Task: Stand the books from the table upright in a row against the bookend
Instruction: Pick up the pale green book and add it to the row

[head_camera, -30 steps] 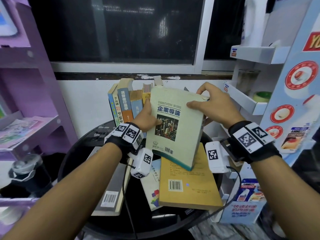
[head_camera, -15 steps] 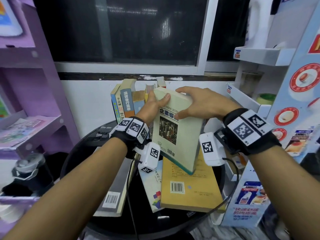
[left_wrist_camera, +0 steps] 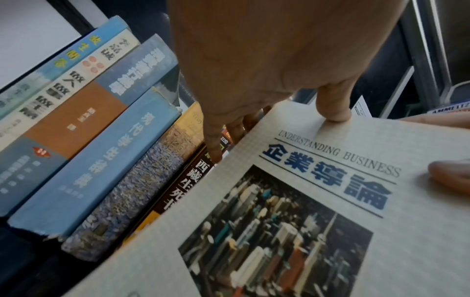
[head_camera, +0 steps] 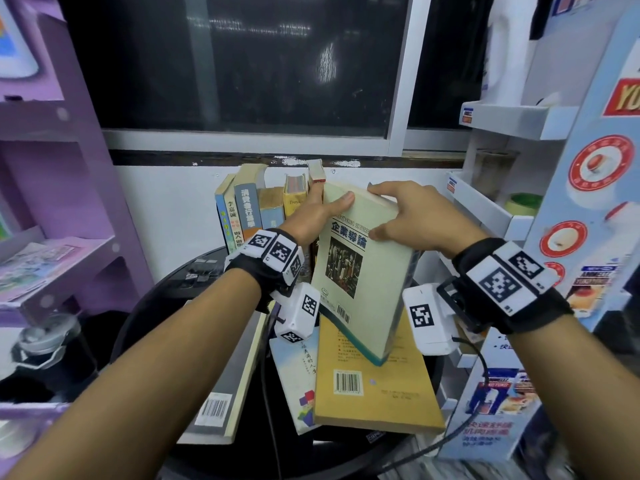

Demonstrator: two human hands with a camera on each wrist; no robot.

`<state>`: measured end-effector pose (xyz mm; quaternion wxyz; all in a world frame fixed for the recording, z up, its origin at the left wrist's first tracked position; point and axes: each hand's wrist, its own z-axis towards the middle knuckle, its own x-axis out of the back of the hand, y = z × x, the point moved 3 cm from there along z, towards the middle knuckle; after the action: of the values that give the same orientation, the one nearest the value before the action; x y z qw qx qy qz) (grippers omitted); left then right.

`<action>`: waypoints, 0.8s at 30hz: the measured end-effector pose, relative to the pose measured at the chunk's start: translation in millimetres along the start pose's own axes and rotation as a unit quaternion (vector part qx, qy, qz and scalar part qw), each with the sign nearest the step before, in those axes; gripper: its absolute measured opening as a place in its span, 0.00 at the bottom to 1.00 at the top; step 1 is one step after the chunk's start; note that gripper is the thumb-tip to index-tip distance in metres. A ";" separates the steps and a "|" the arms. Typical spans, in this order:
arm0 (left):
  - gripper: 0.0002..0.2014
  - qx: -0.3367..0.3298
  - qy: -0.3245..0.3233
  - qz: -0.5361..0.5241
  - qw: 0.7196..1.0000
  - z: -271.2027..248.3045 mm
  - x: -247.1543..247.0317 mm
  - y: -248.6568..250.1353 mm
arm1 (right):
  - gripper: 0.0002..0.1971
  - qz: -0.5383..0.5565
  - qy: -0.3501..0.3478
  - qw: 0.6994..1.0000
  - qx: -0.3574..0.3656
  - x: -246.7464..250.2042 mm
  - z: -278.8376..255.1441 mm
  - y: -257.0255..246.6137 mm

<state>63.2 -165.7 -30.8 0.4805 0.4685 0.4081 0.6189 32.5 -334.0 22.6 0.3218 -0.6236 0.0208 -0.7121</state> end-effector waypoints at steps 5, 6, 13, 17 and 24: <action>0.25 -0.033 0.060 0.065 0.995 11.9 11.8 4.1 | 0.35 0.021 0.002 1.000 -0.017 3.6 0.5 5.7; 0.24 -0.036 0.084 0.077 0.993 15.1 17.0 4.3 | 0.34 0.021 0.004 1.000 -0.019 3.9 1.4 6.7; 0.27 -0.026 0.151 0.179 0.972 29.8 43.0 0.8 | 0.32 0.015 0.028 0.999 -0.031 9.7 11.3 9.9; 0.27 -0.017 0.137 0.221 0.966 40.4 48.0 -1.2 | 0.28 0.017 0.049 0.998 -0.030 14.0 21.6 8.9; 0.31 -0.011 0.090 0.283 0.955 59.6 48.0 -10.3 | 0.26 -0.006 0.075 0.997 -0.030 7.3 46.1 6.6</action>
<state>118.6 -113.4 -18.0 0.2516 0.5019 0.2935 0.7737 76.8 -325.7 36.3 0.2957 -0.5779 0.0627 -0.7581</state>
